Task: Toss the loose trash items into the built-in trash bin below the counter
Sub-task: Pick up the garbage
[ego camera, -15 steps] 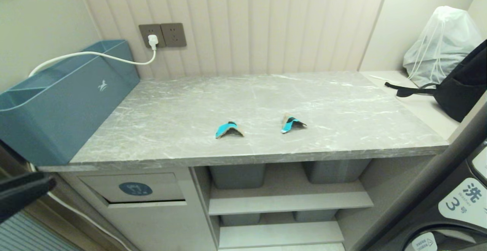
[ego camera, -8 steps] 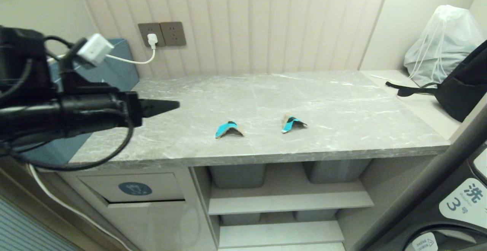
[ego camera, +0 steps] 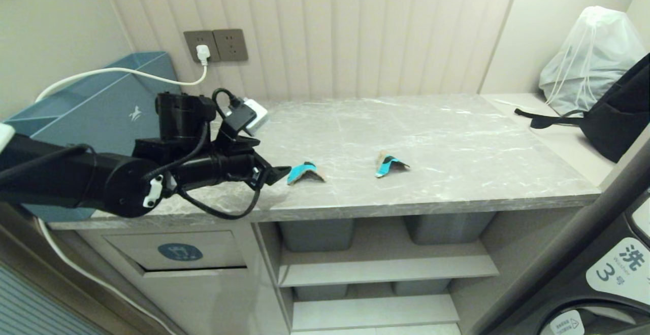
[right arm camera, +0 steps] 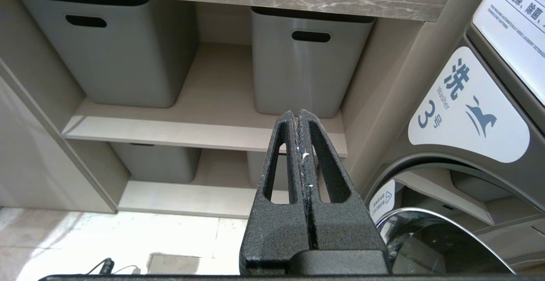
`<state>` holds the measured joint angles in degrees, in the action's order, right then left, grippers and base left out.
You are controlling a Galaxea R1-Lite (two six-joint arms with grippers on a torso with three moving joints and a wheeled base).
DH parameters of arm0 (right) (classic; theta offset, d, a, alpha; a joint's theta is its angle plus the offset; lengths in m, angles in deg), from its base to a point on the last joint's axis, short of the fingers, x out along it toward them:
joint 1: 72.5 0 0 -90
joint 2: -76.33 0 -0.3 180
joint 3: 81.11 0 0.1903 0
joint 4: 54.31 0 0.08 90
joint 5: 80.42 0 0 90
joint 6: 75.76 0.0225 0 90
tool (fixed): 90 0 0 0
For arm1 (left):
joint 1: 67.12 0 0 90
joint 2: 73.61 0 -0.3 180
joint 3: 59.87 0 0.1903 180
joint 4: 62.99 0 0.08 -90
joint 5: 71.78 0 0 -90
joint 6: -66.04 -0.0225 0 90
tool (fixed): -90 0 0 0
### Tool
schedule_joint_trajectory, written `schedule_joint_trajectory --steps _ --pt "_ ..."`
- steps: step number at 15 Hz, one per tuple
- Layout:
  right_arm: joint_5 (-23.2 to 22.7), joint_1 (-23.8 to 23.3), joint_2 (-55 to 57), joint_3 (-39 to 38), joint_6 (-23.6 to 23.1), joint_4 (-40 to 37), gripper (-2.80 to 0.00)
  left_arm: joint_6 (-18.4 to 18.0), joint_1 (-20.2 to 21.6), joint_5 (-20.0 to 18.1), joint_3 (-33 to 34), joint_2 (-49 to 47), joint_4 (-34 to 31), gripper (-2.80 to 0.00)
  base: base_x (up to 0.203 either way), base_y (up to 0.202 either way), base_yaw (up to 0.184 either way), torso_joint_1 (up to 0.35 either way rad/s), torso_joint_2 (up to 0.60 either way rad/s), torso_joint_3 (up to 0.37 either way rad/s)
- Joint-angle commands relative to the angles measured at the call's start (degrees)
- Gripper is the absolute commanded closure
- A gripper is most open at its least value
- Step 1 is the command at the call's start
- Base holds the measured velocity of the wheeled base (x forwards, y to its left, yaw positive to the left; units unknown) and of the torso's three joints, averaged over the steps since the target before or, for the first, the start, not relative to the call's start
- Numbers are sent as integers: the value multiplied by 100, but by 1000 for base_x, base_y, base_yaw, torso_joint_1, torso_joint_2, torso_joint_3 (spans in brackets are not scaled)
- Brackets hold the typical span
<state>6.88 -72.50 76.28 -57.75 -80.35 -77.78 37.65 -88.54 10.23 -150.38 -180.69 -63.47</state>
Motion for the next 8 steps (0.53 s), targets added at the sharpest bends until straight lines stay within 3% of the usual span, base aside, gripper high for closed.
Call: schedule_joint_trajectory --steps 1,3,8 --pt "-3 0 -4 0 2 1 0 -149 -85 80 -86 -239 102 -280 0 0 0 0 0 0" --pt "-3 0 -4 0 -7 -8 0 -159 -274 131 -242 -499 468 -280 0 0 0 0 0 0" --pt "-3 0 -4 9 -7 1 0 -169 -415 361 -264 -664 506 -280 0 0 0 0 0 0"
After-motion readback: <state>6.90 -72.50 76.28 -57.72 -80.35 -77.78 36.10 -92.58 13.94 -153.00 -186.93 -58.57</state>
